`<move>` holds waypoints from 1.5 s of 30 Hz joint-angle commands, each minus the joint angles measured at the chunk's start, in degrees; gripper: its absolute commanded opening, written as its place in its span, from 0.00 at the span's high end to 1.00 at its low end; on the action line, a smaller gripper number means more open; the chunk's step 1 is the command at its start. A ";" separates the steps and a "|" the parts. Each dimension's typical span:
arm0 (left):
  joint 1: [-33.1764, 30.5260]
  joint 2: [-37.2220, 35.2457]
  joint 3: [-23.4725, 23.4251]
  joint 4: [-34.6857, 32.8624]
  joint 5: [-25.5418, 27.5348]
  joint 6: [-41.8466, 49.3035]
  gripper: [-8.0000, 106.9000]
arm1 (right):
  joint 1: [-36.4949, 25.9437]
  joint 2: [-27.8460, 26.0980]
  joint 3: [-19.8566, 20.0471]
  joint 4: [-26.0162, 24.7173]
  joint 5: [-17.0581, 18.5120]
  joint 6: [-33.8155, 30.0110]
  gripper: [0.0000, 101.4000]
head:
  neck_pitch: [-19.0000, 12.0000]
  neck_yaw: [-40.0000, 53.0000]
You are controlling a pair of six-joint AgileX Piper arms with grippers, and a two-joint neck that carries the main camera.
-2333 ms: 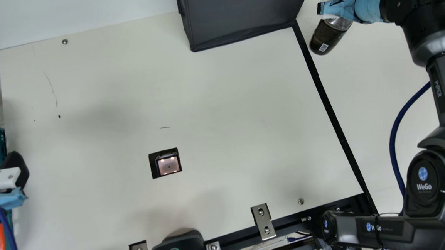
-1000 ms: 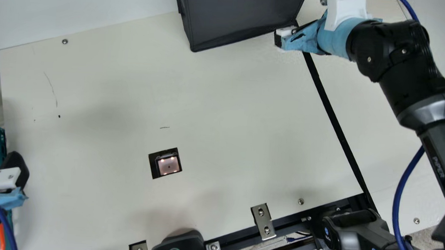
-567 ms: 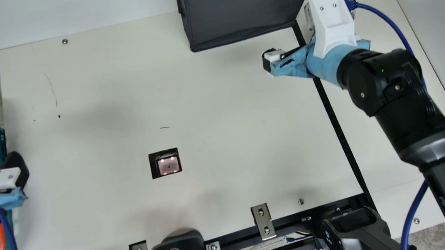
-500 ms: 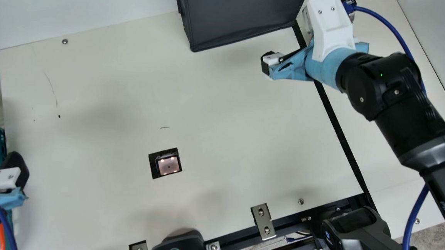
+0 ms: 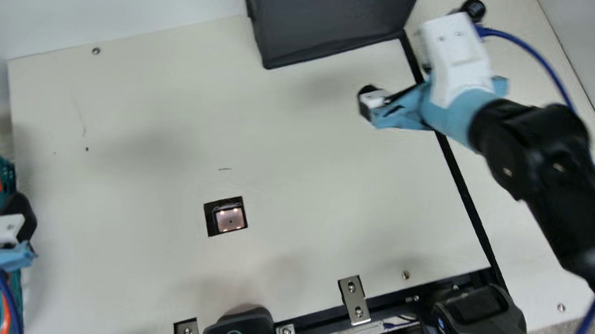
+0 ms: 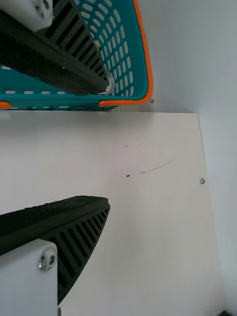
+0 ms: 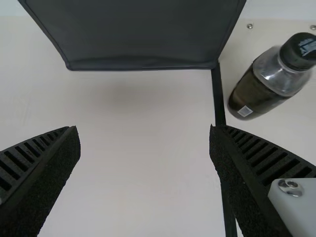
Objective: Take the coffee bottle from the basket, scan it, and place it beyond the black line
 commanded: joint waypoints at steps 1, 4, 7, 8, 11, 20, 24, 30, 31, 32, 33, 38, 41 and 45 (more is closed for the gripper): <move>-0.23 -0.17 -2.13 0.47 2.74 -0.95 0.15 | -0.35 -1.49 -1.01 0.36 3.54 -0.56 0.10 | -1.57 5.18; -0.74 -0.54 -4.75 1.20 5.75 -2.36 0.15 | -0.92 -3.72 -2.55 0.63 6.54 -1.27 0.10 | -1.57 9.19; -1.25 -0.91 -7.37 1.93 8.75 -3.77 0.15 | -1.49 -5.95 -4.09 0.90 9.54 -1.99 0.10 | -1.57 13.19; -1.43 -1.03 -8.24 2.17 9.75 -4.24 0.15 | -1.68 -6.69 -4.60 0.99 10.55 -2.22 0.10 | -1.57 14.50; -1.94 -1.40 -10.86 2.90 12.76 -5.65 0.15 | -2.25 -8.92 -6.14 1.27 13.55 -2.94 0.10 | -1.57 14.50; -3.48 -2.51 -18.72 5.09 21.78 -9.87 0.15 | -3.97 -15.62 -10.75 2.09 22.57 -5.08 0.10 | -1.57 14.50; -4.16 -3.00 -22.21 6.06 25.79 -11.75 0.15 | -4.64 -18.25 -12.57 2.41 26.12 -5.92 0.10 | -1.57 14.50; -4.65 -3.35 -24.88 6.75 28.48 -13.24 0.15 | -4.67 -18.55 -12.66 2.44 26.59 -5.91 0.10 | -1.57 14.50; -4.65 -3.35 -24.99 6.75 28.90 -13.24 0.15 | -4.67 -18.55 -12.66 2.52 26.59 -5.91 0.10 | -1.57 14.50; -4.65 -3.35 -24.99 6.75 29.01 -13.11 0.15 | -4.67 -18.55 -12.66 2.52 26.64 -5.91 0.10 | -1.57 14.50; -4.65 -3.35 -24.99 6.75 29.01 -13.28 0.15 | -4.67 -18.57 -12.66 2.52 26.64 -5.91 0.10 | -1.57 14.50; -4.65 -3.35 -24.99 6.75 29.01 -13.31 0.15 | -4.67 -18.62 -12.66 2.57 26.64 -5.91 0.10 | -1.57 14.50; -4.65 -3.35 -24.99 6.75 29.01 -13.31 0.15 | -4.67 -18.62 -12.66 2.57 26.64 -5.91 0.10 | -1.57 14.50; -4.65 -3.35 -24.99 6.75 29.01 -13.31 0.15 | -4.67 -18.62 -12.66 2.57 26.64 -5.91 0.10 | -1.57 14.50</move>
